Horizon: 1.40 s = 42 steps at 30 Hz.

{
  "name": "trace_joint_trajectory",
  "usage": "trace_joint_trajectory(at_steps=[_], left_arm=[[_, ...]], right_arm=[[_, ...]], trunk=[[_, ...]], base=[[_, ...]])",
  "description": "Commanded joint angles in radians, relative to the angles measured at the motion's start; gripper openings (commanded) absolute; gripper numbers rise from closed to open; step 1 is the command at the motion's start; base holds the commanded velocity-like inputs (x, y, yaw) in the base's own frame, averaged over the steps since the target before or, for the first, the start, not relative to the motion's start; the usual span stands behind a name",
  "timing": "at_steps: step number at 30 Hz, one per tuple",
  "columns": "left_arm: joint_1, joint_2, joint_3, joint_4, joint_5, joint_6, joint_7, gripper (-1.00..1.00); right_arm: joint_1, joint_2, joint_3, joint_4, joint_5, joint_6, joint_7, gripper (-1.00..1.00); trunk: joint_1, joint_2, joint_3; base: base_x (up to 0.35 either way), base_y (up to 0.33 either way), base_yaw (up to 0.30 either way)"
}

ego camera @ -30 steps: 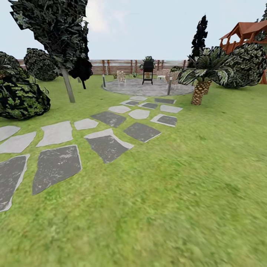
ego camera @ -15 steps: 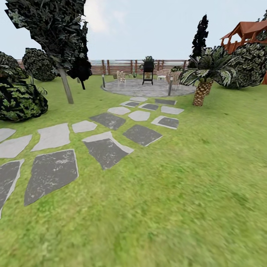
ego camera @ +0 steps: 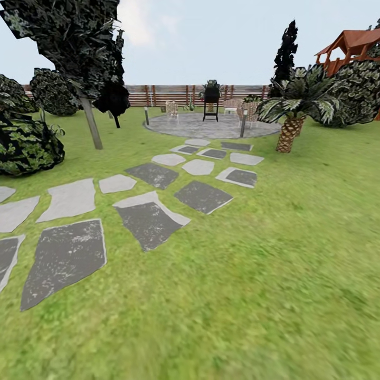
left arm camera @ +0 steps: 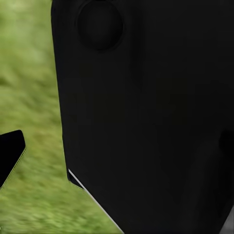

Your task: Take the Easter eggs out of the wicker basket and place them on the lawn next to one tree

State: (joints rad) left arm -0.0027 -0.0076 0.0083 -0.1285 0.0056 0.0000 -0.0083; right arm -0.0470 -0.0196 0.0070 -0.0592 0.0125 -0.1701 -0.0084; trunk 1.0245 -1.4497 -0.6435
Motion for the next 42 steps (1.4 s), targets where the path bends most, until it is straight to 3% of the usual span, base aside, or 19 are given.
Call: trace_joint_trajectory(at_steps=[1, 42], left_arm=[[0.000, 0.000, 0.001, 0.000, 0.001, 0.000, -0.001, 1.00], [0.000, 0.000, 0.001, 0.000, 0.001, 0.000, -0.001, 1.00]], right_arm=[[-0.001, 0.000, 0.001, 0.001, 0.001, -0.003, -0.001, 1.00], [-0.001, 0.000, 0.001, 0.001, 0.001, -0.003, -0.001, 1.00]], trunk=[[0.001, 0.000, -0.001], [0.001, 0.000, -0.001]], base=[[0.336, 0.000, 0.000], [0.336, 0.000, 0.000]])
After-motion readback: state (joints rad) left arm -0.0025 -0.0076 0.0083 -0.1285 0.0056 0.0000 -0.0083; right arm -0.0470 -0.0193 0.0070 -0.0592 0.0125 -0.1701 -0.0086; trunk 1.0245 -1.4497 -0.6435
